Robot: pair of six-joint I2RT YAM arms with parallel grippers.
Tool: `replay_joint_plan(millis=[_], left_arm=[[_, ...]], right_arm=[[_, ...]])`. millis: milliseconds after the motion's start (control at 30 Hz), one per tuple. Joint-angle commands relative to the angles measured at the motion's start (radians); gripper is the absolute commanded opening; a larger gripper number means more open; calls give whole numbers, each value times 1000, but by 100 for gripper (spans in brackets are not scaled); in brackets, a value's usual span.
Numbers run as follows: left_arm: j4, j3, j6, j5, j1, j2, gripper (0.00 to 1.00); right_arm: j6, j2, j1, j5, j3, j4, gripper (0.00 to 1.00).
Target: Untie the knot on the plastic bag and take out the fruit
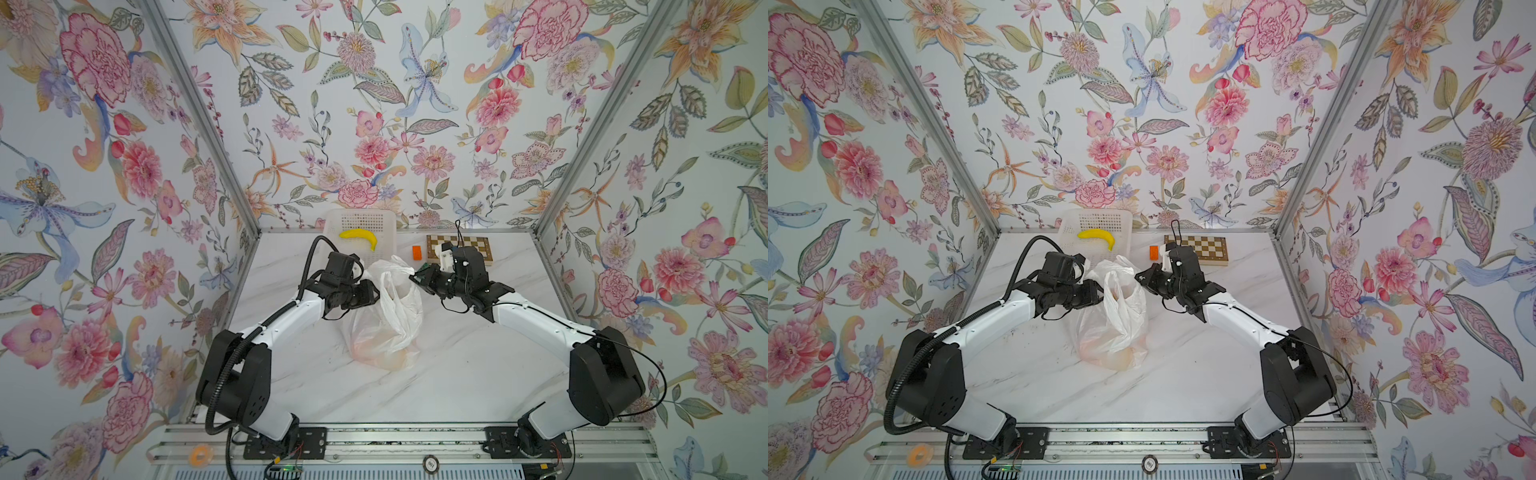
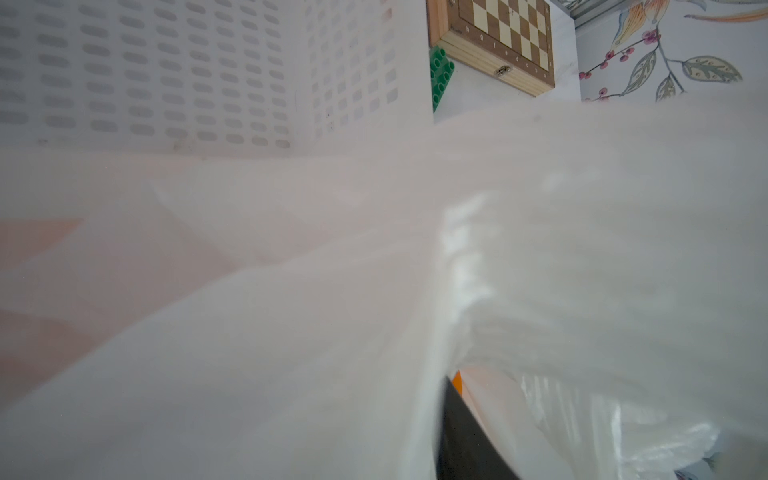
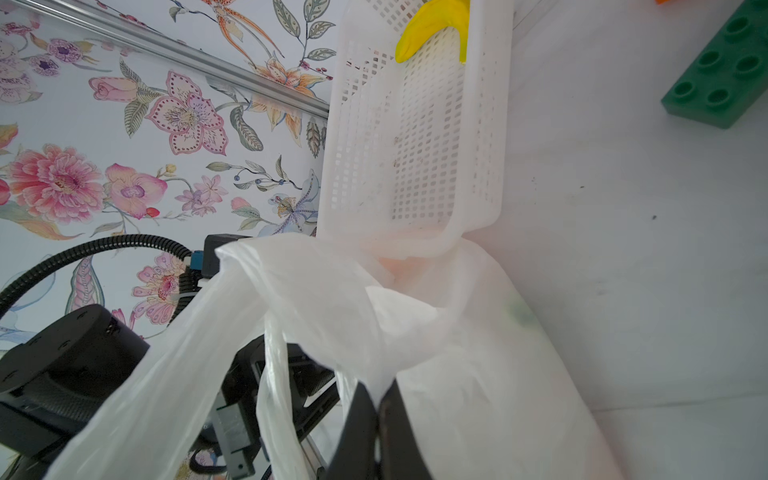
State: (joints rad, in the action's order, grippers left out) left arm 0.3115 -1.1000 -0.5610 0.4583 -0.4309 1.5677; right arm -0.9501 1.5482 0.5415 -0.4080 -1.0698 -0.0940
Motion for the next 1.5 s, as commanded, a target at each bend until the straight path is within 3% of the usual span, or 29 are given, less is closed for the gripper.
replay_joint_plan(millis=[0,300,600,1000,1133,1300,1400,1467], left_arm=[[28,-41,-14,-64,-8,25,29],[140,-63,26,-181,-8,8,0],[230,-4,67,-197,20,-161,0],[506,100,124,-347,176,-498,0],[531,134,150,-316,251,-574,0],[500,104,162,-237,262,-576,0],[474,57,189,-208,261,-570,24],[471,7,223,-199,262,-565,37]], right_arm=[[-7,-44,0,31,18,-5,0],[7,-77,-16,44,17,45,0],[39,-126,-65,68,61,80,0],[77,-214,-154,144,120,143,0],[98,-195,-160,138,106,146,0],[90,-169,-142,127,87,143,0],[90,-172,-131,128,88,127,0],[92,-178,-127,123,92,117,12]])
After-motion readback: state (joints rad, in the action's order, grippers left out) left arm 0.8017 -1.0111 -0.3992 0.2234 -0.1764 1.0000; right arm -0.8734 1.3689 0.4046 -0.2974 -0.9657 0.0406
